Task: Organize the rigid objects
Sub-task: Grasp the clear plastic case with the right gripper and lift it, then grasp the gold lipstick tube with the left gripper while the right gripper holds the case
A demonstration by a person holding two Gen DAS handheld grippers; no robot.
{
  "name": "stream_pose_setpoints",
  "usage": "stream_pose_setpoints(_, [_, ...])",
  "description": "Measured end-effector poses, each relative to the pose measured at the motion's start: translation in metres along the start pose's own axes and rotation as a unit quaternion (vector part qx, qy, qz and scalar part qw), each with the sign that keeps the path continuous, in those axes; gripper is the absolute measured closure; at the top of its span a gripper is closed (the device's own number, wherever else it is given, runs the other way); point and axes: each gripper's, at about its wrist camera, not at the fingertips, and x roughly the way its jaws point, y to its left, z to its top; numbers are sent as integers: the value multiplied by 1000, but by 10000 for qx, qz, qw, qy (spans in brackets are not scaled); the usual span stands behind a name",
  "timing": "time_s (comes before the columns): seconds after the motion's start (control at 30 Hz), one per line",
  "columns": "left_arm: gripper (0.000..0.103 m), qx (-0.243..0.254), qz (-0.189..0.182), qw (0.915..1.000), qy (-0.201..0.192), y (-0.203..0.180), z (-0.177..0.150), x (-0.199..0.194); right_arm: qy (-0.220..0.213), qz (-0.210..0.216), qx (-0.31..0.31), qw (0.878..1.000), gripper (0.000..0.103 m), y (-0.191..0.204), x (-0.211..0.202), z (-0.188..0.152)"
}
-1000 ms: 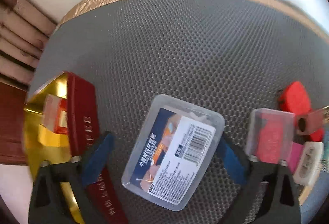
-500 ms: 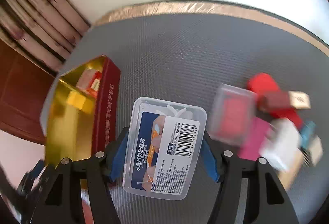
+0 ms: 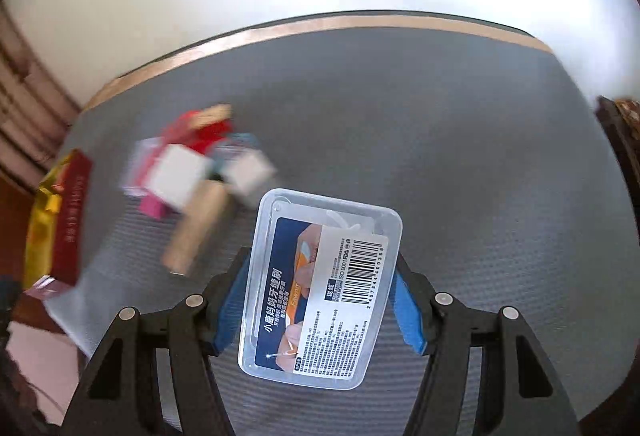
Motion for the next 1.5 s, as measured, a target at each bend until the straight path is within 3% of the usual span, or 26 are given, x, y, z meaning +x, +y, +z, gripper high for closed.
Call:
stream_pose_setpoints(0.1, [47,114,-641,9976,218,-34,8,7,-89,-107,119,9998,43,-24,2,-4])
stream_pose_setpoints(0.27, [47,482,-1560,9856,438,-98,34,32,-206,-208,-31,9996,43,-18,16,-8])
stream_pose_setpoints(0.4, [47,731,-1853,9777,665,-145,53,62,-239,-5,33,9997,43,-29,22,-9])
stream_pose_setpoints(0.43, [47,784,-1889,9749,886,-159,57,75,-250,17,28,9997,43,-31,24,-9])
stream_pose_setpoints(0.53, [47,784,-1903,9706,1249,-177,64,104,-280,75,22,9996,43,-38,26,-11])
stream_pose_setpoints(0.67, [47,894,-1815,9684,1456,-193,70,128,-286,173,60,9994,43,-46,31,-14])
stream_pose_setpoints(1.2, [47,1290,-1763,9561,1956,-248,72,172,-258,-467,-803,9953,43,-19,38,-23])
stream_pose_setpoints(1.27, [58,1402,-1640,9595,1812,-253,72,173,-290,-460,-791,9954,41,-19,38,-25])
stream_pose_setpoints(1.3, [69,1469,-1604,9598,1774,-260,72,174,-282,-460,-834,9951,38,-18,38,-25])
stream_pose_setpoints(1.33, [73,1547,-1612,9590,1746,-264,72,172,-281,-475,-887,9945,35,-16,38,-26])
stream_pose_setpoints(1.4, [73,1614,-1526,9602,1695,-267,69,170,-289,-384,-850,9952,24,-16,38,-30])
stream_pose_setpoints(1.43, [73,1657,-1487,9612,1632,-269,67,168,-262,-378,-888,9950,8,-16,38,-32])
stream_pose_setpoints(1.47, [73,1665,-1472,9619,1589,-270,65,167,-177,-420,-955,9944,0,-14,42,-34])
stream_pose_setpoints(1.5, [73,1621,-1464,9633,1558,-270,63,165,-196,-469,-1012,9936,0,-11,43,-36])
